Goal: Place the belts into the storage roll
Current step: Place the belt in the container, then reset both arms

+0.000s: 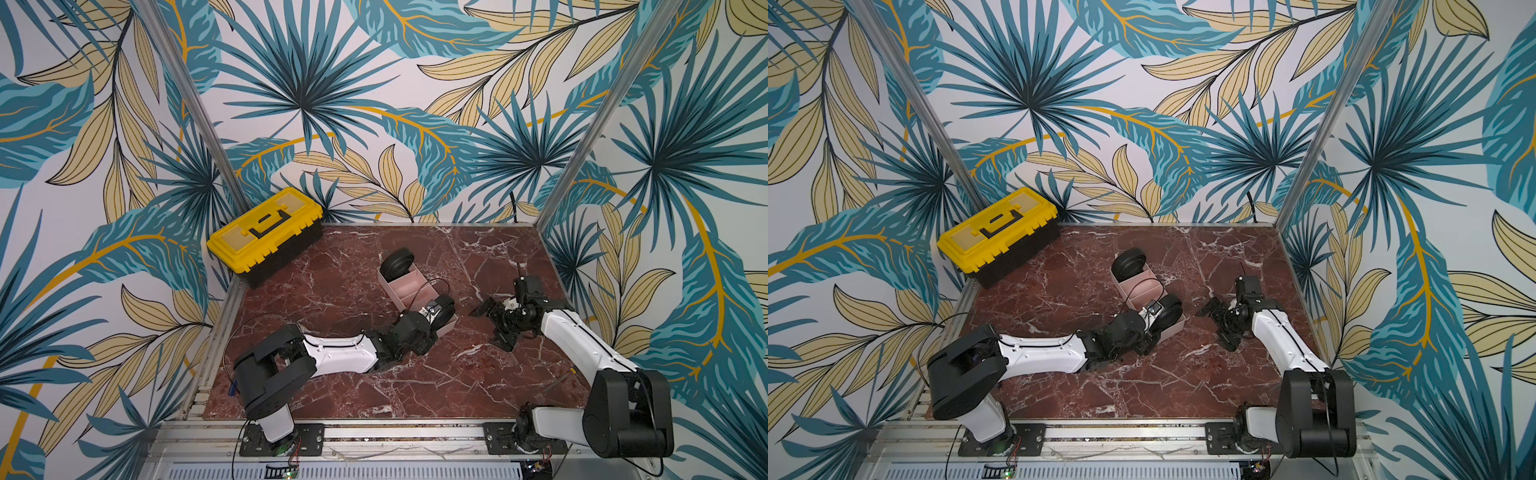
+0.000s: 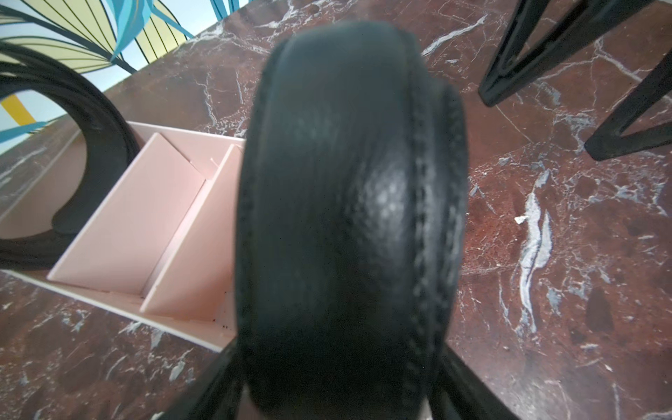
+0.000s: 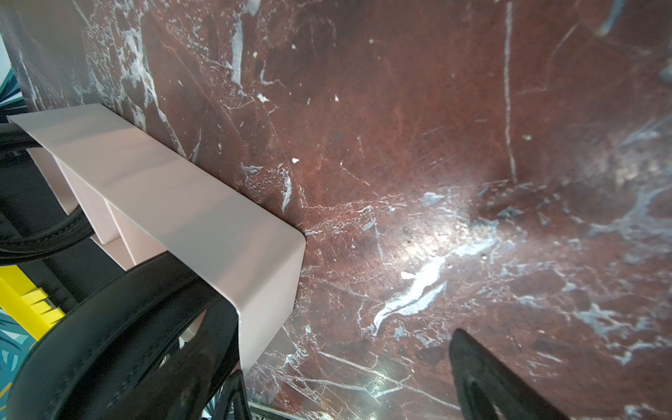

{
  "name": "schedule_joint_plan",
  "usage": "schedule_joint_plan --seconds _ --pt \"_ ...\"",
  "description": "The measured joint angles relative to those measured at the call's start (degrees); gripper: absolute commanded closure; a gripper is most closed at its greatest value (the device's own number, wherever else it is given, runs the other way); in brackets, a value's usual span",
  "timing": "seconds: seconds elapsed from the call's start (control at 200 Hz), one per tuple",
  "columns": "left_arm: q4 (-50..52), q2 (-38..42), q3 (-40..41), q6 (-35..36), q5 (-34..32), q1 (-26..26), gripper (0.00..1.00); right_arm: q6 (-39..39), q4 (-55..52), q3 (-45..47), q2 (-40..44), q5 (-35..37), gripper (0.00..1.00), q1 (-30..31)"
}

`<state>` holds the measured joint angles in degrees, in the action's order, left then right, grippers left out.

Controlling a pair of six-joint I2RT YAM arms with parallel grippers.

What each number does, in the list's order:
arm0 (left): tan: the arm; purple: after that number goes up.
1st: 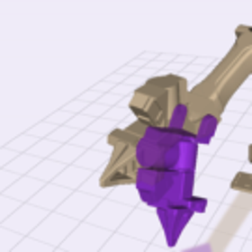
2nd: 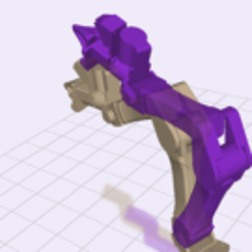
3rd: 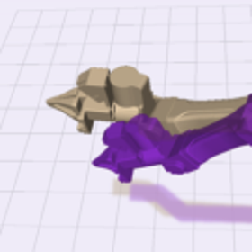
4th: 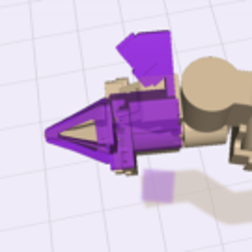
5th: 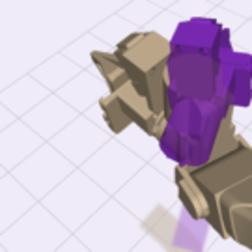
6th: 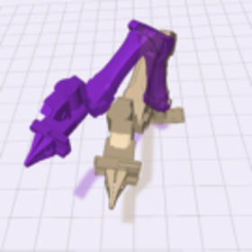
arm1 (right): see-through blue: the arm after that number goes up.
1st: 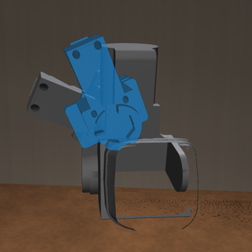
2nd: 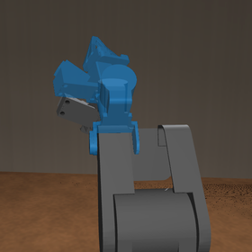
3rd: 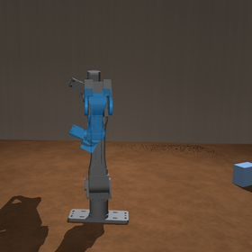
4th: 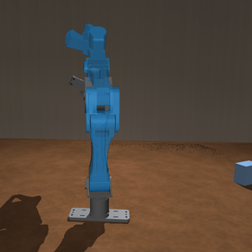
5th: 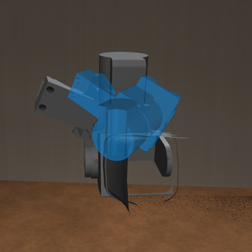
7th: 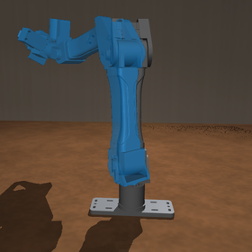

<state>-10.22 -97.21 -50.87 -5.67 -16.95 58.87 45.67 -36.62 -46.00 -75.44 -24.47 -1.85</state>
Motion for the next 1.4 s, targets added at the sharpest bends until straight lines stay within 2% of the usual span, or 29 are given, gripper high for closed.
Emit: schedule_joint_plan --seconds 0.04,0.225,0.406,0.561,0.726,0.851,0.936,1.031,1.111,1.197,1.312,1.402 --pt "0.3 0.2 0.0 0.1 0.0 0.0 0.0 0.0 0.0 0.0 0.0 0.0 0.01 0.0" --pt "1.3 4.8 0.9 -1.0 -1.7 -0.1 0.0 0.0 0.0 0.0 0.0 0.0 0.0 -0.1" --pt "2.1 18.3 3.0 -2.1 -5.6 -0.1 0.01 -0.1 0.0 -0.1 0.0 0.0 0.0 -0.5" --pt "6.1 36.6 4.5 -7.2 -12.7 -1.4 0.0 -0.8 0.7 -1.4 1.9 2.3 0.01 -0.7" --pt "20.0 51.4 2.8 -17.7 -23.9 -7.1 0.01 -1.5 5.3 -1.9 7.3 7.7 0.01 -1.1" --pt "33.7 58.2 2.7 -25.7 -35.0 -9.8 0.0 -3.3 14.1 1.6 13.3 15.0 0.0 -1.2" --pt "39.3 61.0 2.8 -26.9 -39.8 -13.0 0.01 -7.0 22.5 7.2 18.9 20.8 0.01 -1.2" --pt "41.2 62.0 4.5 -26.3 -43.1 -17.7 0.0 -15.6 30.2 12.6 24.8 26.3 0.01 -1.2" --pt "38.8 61.8 8.7 -23.8 -43.0 -21.6 0.0 -24.5 34.0 13.6 27.1 28.7 0.0 -1.2" --pt "30.9 61.2 16.0 -17.5 -40.5 -25.5 0.01 -33.3 37.2 13.6 27.5 30.3 0.01 -1.2" --pt "16.3 58.0 25.6 -8.1 -30.5 -33.0 0.01 -43.8 40.2 14.4 27.3 31.1 0.01 -1.2" --pt "8.0 51.7 28.3 -4.6 -24.0 -40.3 0.01 -48.9 41.3 15.3 26.0 33.2 0.01 -1.2"
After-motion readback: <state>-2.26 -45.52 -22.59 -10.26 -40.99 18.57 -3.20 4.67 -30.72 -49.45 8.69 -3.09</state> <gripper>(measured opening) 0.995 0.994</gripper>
